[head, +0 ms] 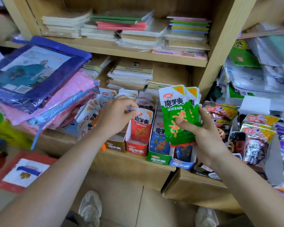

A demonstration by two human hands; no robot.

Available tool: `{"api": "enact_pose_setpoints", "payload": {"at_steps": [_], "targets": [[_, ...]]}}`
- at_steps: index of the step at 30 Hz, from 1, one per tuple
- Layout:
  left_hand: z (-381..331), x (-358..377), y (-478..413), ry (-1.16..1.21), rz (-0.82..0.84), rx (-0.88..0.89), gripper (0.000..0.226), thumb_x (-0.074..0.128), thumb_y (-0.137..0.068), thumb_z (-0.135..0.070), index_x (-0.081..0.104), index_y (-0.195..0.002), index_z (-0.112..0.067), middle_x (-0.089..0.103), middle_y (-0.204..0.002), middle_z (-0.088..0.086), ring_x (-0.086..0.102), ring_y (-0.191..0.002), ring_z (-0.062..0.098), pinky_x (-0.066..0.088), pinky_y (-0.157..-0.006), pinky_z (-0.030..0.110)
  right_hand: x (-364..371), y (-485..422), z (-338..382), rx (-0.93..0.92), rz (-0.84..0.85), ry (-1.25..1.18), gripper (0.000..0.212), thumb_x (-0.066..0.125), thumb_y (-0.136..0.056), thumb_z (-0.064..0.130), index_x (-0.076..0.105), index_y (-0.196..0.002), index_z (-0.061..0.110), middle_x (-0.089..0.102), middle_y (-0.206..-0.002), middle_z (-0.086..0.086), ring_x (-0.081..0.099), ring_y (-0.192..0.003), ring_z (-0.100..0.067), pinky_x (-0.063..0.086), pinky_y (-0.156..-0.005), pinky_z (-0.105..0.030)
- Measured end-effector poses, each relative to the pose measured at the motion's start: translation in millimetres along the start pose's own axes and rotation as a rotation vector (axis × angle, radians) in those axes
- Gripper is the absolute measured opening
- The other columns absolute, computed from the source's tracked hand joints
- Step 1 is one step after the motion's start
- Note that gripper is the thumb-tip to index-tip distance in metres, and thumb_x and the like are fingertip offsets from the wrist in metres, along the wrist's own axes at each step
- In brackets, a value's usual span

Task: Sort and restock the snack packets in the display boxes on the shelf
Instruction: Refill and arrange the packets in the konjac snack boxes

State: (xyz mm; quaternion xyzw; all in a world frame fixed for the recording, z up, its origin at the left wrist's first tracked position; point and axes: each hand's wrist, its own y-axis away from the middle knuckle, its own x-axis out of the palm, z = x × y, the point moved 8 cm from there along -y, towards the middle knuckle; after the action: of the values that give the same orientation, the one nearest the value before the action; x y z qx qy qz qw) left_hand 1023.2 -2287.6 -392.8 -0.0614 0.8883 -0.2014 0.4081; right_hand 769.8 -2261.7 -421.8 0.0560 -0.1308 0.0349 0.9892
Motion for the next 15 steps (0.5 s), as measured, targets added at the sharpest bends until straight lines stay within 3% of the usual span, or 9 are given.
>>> {"api": "enact_pose_setpoints", "payload": {"at_steps": [4, 6, 11, 15], "targets": [[0, 1, -18, 0.005, -0.167, -0.021, 0.009, 0.076, -0.087, -0.031, 0.073, -0.091, -0.023, 0.065, -0.093, -0.005, 0.067, -0.079, 0.012, 0.056, -0.068, 0.043, -4, -3, 4, -0.02, -0.036, 0.017, 0.074, 0.081, -0.076, 0.012, 0.05, -0.141, 0.026, 0.072, -0.123, 0.0, 0.071, -0.11, -0.028, 0.053, -0.096, -0.062], [1, 5, -26, 0.006, -0.168, -0.017, 0.008, 0.077, -0.086, -0.026, 0.072, -0.09, -0.022, 0.06, -0.092, -0.005, 0.063, -0.077, 0.014, 0.055, -0.069, 0.044, -7, -4, 5, -0.018, -0.051, 0.013, 0.076, 0.08, -0.076, 0.01, 0.047, -0.143, 0.026, 0.073, -0.121, 0.001, 0.071, -0.109, -0.028, 0.053, -0.095, -0.062], [7, 12, -31, 0.081, 0.04, 0.017, 0.031, 0.079, -0.08, 0.001, 0.07, -0.092, -0.026, 0.055, -0.098, -0.014, 0.065, -0.086, 0.013, 0.06, -0.078, 0.041, -9, -5, 5, -0.011, -0.044, 0.01, 0.069, 0.078, -0.079, 0.007, 0.05, -0.139, 0.026, 0.074, -0.118, 0.0, 0.073, -0.106, -0.028, 0.057, -0.089, -0.056], [12, 15, -14, 0.218, 0.237, -0.015, 0.05, 0.081, -0.079, -0.005, 0.068, -0.121, -0.029, 0.058, -0.135, -0.013, 0.061, -0.119, 0.004, 0.054, -0.102, 0.035, -6, -7, 4, -0.019, -0.011, 0.016, 0.06, 0.078, -0.081, 0.006, 0.055, -0.133, 0.025, 0.072, -0.122, -0.002, 0.072, -0.107, -0.029, 0.059, -0.087, -0.053]]}}
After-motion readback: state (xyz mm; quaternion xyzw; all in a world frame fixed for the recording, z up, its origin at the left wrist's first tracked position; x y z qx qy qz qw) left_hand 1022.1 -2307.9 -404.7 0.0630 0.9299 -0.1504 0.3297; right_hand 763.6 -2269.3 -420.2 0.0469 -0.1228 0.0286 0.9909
